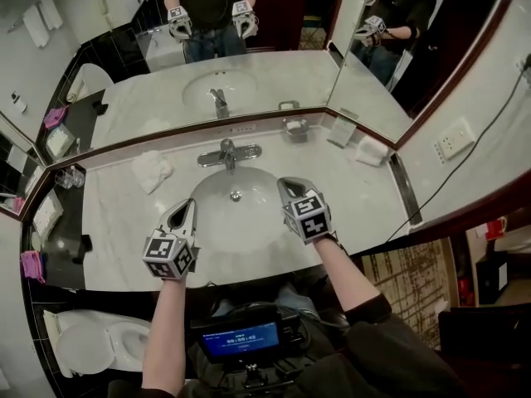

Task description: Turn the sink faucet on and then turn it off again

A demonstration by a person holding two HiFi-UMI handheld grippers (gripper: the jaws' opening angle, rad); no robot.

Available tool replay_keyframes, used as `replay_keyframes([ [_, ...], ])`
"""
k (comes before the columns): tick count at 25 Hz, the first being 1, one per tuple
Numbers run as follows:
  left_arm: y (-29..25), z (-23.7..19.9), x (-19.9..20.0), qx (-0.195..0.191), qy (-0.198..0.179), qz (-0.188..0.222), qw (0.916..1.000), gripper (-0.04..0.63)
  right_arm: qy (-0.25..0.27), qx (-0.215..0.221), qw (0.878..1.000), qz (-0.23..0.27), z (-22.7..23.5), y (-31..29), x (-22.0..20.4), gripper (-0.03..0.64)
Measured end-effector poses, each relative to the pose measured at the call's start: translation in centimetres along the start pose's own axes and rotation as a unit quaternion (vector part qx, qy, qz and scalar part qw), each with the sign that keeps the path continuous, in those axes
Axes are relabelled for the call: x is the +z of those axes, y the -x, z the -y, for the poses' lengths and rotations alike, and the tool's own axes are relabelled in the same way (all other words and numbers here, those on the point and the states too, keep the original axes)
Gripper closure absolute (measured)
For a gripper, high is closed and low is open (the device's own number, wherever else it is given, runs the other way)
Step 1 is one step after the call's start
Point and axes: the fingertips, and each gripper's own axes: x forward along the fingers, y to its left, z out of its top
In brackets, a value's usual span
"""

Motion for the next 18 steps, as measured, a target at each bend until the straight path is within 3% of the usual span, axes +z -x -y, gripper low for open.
replay_keyframes([
  [18, -2.0, -0.8, -1.9, -0.008, -0.008, -0.013, 0.9999, 0.594, -0.007, 0.013, 1.0, -0.025, -0.2, -2.0, -1.6, 0.595],
])
